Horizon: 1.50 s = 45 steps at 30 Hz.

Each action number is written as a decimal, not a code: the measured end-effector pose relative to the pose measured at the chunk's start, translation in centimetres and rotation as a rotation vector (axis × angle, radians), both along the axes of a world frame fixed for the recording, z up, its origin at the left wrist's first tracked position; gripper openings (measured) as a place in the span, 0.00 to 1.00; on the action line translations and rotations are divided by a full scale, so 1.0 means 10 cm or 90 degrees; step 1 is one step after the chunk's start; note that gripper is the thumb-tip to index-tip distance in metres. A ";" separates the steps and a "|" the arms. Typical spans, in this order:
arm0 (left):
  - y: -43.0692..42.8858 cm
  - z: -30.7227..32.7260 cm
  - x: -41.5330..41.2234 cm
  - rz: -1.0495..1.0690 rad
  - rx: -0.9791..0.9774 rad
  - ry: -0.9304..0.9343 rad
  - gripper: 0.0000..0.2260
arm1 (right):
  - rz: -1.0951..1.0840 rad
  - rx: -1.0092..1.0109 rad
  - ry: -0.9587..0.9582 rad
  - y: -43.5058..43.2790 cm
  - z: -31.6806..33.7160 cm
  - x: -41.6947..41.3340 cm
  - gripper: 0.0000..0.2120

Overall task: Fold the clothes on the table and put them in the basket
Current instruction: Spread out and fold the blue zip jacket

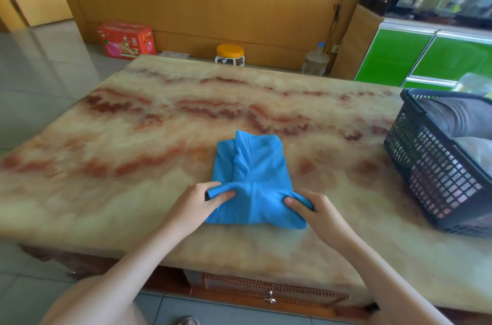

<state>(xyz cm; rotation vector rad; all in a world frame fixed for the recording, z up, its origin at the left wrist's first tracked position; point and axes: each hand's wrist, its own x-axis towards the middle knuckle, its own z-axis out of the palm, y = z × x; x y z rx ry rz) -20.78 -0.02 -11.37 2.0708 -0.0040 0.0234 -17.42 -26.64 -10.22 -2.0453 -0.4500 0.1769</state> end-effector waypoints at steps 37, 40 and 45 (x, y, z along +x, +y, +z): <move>0.07 -0.24 0.23 -0.096 0.209 -0.219 0.23 | 0.000 -0.174 -0.228 0.03 -0.31 0.30 0.29; 0.04 -0.19 0.23 -0.051 0.183 -0.228 0.22 | -0.035 -0.160 -0.180 0.04 -0.27 0.29 0.06; 0.00 -0.02 0.06 0.020 0.106 -0.187 0.23 | -0.029 -0.085 -0.067 0.07 -0.12 0.24 0.08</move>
